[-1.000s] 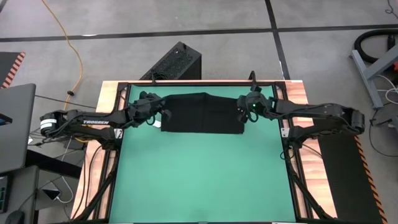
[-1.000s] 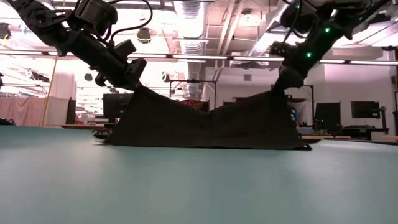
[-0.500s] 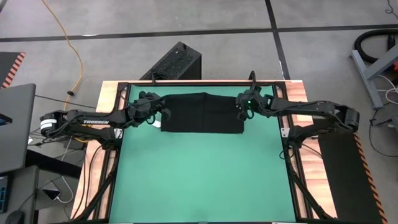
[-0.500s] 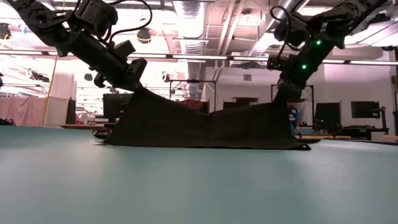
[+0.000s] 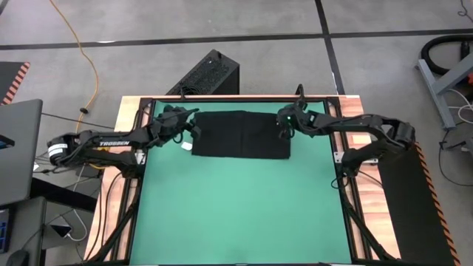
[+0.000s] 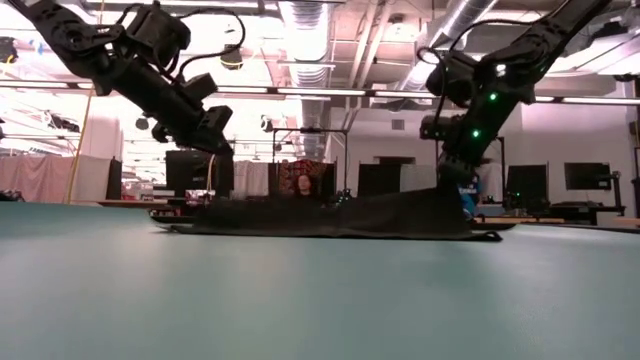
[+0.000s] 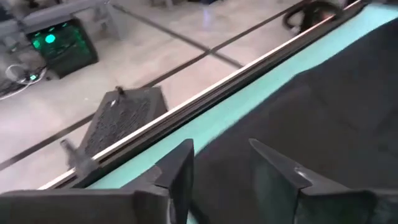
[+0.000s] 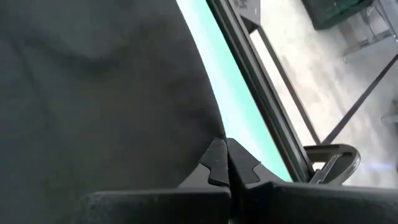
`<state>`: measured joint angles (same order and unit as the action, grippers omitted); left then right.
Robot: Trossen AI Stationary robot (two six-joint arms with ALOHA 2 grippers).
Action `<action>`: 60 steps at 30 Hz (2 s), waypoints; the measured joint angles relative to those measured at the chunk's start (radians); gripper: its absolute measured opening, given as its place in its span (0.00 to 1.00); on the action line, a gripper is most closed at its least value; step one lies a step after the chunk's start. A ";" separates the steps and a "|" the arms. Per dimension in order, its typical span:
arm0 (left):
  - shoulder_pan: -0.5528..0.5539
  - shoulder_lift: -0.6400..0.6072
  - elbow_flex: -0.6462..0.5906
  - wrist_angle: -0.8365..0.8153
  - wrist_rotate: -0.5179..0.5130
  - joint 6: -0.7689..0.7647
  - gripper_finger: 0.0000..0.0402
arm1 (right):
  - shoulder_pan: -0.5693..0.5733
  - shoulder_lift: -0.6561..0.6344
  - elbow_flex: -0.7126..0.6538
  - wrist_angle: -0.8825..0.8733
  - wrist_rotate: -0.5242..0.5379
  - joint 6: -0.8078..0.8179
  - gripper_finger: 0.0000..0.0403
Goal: Roll towel into tight, uniform cylinder
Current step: Roll the black towel
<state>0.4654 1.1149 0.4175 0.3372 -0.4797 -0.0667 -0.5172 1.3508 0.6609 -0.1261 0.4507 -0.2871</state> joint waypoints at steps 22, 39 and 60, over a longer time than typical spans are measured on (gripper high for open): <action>0.091 0.340 -0.015 0.370 0.233 -0.107 0.36 | -0.095 0.082 0.000 0.035 0.021 0.005 0.14; 0.122 0.493 0.195 0.273 0.391 -0.017 0.36 | -0.228 0.015 0.061 -0.014 -0.475 -0.083 0.49; 0.129 0.489 0.335 0.056 0.422 0.110 0.36 | -0.246 0.304 0.212 -0.165 -0.291 -0.263 0.48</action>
<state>0.5945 1.6043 0.7529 0.3928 -0.0573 0.0437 -0.7628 1.6545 0.8727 -0.2911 0.1594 -0.5496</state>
